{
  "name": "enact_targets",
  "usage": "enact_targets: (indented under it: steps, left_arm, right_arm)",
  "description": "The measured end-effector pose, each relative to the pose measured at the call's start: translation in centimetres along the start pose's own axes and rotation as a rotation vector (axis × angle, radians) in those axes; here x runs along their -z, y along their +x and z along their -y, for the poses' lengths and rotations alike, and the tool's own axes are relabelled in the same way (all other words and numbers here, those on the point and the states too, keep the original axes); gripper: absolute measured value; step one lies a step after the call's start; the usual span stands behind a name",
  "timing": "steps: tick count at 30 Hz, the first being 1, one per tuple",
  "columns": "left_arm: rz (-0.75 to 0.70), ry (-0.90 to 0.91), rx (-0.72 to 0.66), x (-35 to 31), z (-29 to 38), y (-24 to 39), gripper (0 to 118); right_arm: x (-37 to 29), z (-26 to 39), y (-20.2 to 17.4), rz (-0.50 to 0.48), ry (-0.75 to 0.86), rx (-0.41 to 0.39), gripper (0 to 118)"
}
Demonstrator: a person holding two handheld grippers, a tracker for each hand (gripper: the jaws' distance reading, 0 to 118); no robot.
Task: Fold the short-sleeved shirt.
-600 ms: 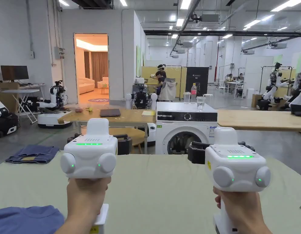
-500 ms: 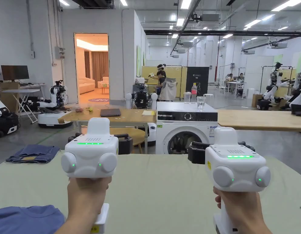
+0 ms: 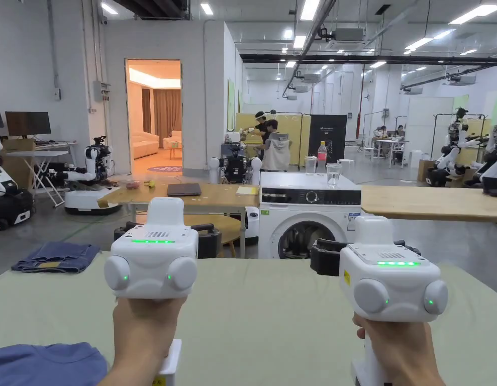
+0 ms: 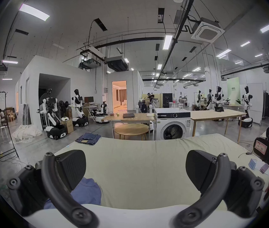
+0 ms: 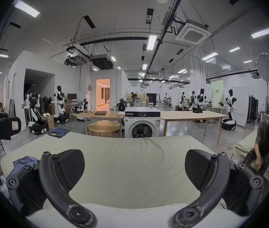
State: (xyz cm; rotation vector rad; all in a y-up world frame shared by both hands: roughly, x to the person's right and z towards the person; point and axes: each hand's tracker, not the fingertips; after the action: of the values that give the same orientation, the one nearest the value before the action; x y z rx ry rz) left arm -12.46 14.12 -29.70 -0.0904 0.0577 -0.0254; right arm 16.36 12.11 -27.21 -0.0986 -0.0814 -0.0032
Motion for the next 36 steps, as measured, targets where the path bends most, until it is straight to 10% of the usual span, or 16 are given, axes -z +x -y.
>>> enact_targets:
  steps: [23, 25, 27, 36]
  left_arm:
    - [-0.006, -0.014, 0.034, 0.3, 0.5, 0.3, 117]
    - [-0.004, -0.002, 0.044, 0.1, 0.5, 0.4, 100]
    - [0.005, -0.003, 0.089, 0.2, 0.5, 0.5, 0]
    - [-0.022, -0.005, 0.036, -0.9, 1.8, -1.7, 0]
  right_arm:
    - [0.0, 0.3, -0.1, 0.025, 0.002, -0.032, 118]
    - [-0.3, 0.3, -0.1, 0.023, 0.007, -0.034, 90]
    - [-0.4, 0.3, -0.4, 0.111, 0.022, -0.095, 0]
    - [-0.4, 0.4, -1.2, 0.073, 0.046, -0.048, 0]
